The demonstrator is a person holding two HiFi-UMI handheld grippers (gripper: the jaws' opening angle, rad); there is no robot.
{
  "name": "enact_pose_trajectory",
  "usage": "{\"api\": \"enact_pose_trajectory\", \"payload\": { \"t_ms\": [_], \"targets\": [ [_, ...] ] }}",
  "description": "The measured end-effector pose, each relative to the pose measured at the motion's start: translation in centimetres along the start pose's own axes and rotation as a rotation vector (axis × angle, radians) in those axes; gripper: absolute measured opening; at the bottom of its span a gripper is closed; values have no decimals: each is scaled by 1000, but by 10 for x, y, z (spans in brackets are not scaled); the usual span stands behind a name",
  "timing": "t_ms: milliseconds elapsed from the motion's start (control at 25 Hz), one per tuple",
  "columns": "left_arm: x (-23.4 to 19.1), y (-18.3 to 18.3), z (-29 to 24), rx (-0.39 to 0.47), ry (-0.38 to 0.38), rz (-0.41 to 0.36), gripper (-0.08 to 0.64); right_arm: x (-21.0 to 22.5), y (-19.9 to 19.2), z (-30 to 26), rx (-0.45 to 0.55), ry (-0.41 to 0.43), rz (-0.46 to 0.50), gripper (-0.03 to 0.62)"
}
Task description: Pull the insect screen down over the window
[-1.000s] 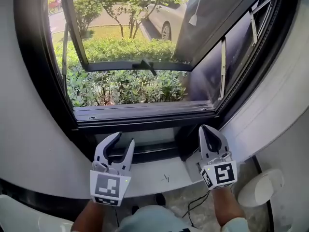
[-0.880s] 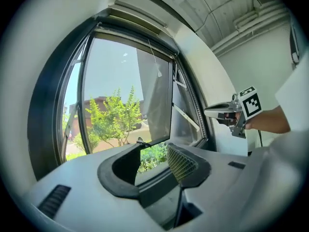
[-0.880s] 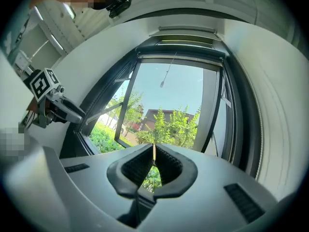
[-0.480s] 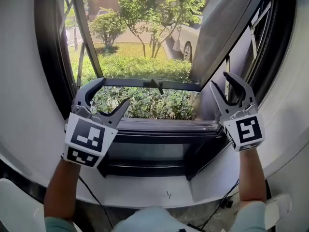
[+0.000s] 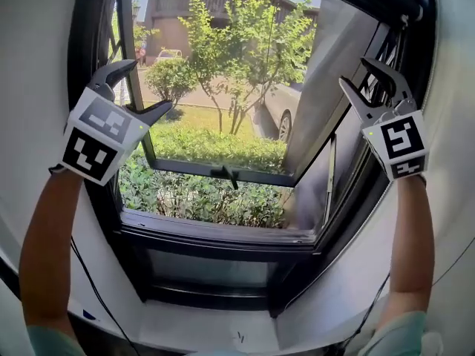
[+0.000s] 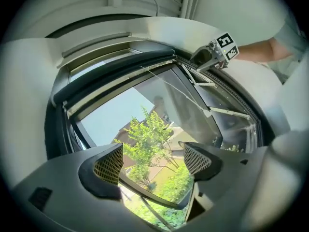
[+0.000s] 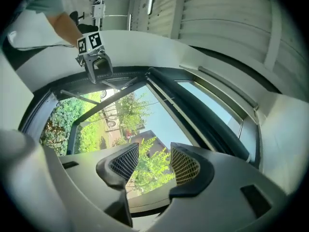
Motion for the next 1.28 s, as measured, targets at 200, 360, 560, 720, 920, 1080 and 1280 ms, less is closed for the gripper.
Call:
{"api": "enact_pose_trajectory", "payload": {
  "t_ms": [200,360,560,720,920,1080,1280],
  "targets": [
    [-58,44,-6,-45,137,-182,397,52,18,-34,11,-68,159,198],
    [-94,64,-1,-87,216,-311,397,79,26,-59,-39,-130,242,209],
    [-124,84,-2,-86,232,-362,407,108,20,-84,-127,-138,330,222],
    [-133,101,-5,-94,241,-437,411,119,14,-95,-148,-145,344,224],
    [-150,104,-18,-142,238,-466,419,115,9,-108,-217,-104,460,224],
    [-163,97,-27,-206,239,-478,426,115,6,-114,-251,-84,509,224],
    [-178,91,-41,-234,244,-468,428,117,-1,-118,-284,-50,537,224]
  ]
}}
Point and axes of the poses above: the fingertips, and each gripper's own axes: z backward along the fingers, x to its right, y out of its top, the point moved 9 cm from there along z, backward along the fingers, and after that the axes turned 10 degrees about -y, right-handed, at the moved point
